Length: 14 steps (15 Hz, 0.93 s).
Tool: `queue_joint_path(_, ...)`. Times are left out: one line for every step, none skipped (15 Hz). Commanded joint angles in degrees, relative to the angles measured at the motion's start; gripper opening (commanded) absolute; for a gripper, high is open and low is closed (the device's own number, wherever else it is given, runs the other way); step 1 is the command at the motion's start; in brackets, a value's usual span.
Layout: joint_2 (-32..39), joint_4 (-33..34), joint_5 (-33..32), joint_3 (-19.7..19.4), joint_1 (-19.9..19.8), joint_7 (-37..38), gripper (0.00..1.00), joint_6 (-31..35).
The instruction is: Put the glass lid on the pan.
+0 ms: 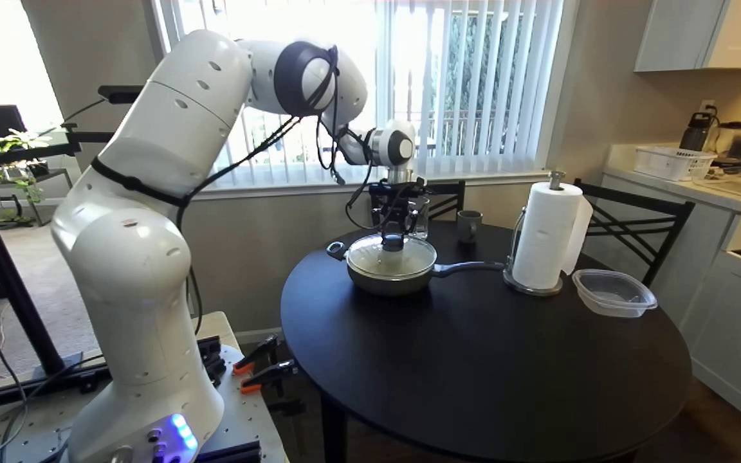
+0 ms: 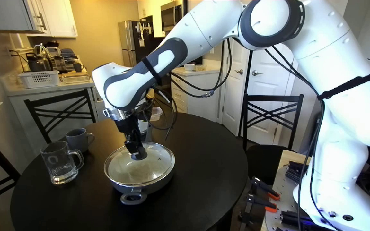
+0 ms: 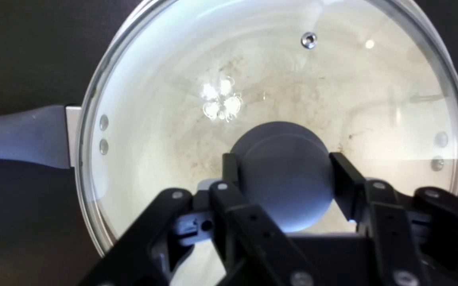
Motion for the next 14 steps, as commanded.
queue_joint_path(-3.7,-4.7,2.3,1.4,-1.4,-0.7,0.33,-0.1)
queue_joint_path(-3.9,-4.9,2.3,1.3,-1.3,-0.3,0.33,-0.6)
queue_joint_path(-4.3,-5.0,2.2,1.2,-1.1,-0.1,0.33,-1.3)
queue_joint_path(-4.4,-5.0,1.8,0.8,-0.8,0.5,0.33,-2.1)
queue_joint_path(-4.5,-5.0,1.4,0.7,-0.6,0.8,0.33,-2.6)
queue_joint_path(-4.3,-4.7,0.6,0.2,-0.1,1.3,0.33,-3.3)
queue_joint_path(-4.2,-4.5,0.2,0.1,0.0,1.1,0.33,-3.5)
queue_joint_path(-3.8,-4.2,-0.1,0.1,0.1,0.9,0.33,-3.5)
queue_joint_path(-3.5,-3.9,-0.5,0.1,0.1,0.6,0.33,-3.3)
queue_joint_path(-3.2,-3.8,-0.9,0.0,0.2,0.4,0.33,-2.6)
queue_joint_path(-3.0,-3.7,-1.4,0.0,0.2,0.1,0.33,-2.2)
queue_joint_path(-2.8,-3.6,-2.3,-0.2,0.5,0.4,0.33,-1.7)
queue_joint_path(-2.8,-3.7,-3.1,-0.3,0.7,0.5,0.33,-1.3)
queue_joint_path(-2.8,-3.6,-3.6,-0.3,0.7,0.5,0.33,-0.8)
